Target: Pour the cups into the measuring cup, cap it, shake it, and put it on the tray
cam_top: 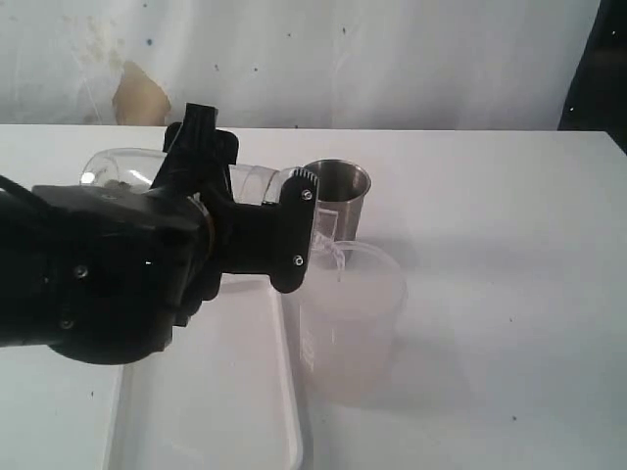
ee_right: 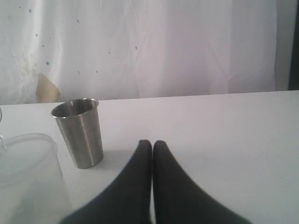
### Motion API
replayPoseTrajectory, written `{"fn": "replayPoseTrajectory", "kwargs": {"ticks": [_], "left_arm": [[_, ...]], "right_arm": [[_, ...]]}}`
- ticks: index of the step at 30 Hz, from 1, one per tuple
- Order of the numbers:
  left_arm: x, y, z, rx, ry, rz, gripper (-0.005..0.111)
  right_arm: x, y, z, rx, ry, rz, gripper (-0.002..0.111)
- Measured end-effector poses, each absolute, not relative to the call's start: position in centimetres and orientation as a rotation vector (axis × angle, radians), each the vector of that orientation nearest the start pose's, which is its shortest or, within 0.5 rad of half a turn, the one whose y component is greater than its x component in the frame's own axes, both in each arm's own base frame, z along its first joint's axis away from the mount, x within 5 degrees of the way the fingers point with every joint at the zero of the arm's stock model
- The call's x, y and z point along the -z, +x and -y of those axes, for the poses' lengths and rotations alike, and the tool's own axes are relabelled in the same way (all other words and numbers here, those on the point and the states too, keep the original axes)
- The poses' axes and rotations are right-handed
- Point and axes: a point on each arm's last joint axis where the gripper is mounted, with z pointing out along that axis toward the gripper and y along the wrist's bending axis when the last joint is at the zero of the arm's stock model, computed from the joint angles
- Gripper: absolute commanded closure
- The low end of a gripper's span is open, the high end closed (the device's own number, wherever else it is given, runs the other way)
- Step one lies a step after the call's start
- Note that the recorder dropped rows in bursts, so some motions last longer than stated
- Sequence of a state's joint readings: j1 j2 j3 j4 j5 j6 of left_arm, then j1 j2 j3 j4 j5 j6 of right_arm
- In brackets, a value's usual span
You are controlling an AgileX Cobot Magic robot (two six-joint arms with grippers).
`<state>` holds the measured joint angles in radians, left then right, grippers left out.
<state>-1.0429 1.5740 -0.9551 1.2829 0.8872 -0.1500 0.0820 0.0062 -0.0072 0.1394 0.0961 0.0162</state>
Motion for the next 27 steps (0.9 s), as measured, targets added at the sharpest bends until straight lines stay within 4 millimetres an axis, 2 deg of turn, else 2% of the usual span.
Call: {"fn": "replayPoseTrajectory", "kwargs": {"ticks": [16,27], "left_arm": [[-25.78,21.63,22.97,-1.081,1.703,-1.406,0.107],[-26.00,21.73,22.93,-1.159,1.769,-1.319,0.107]], "right_arm": [[-20.66,5.64,-0.59,-0.197,0.049,-1.580,0.108],[-20.66,5.64,-0.59,-0.197,0.049,-1.580,0.108]]}}
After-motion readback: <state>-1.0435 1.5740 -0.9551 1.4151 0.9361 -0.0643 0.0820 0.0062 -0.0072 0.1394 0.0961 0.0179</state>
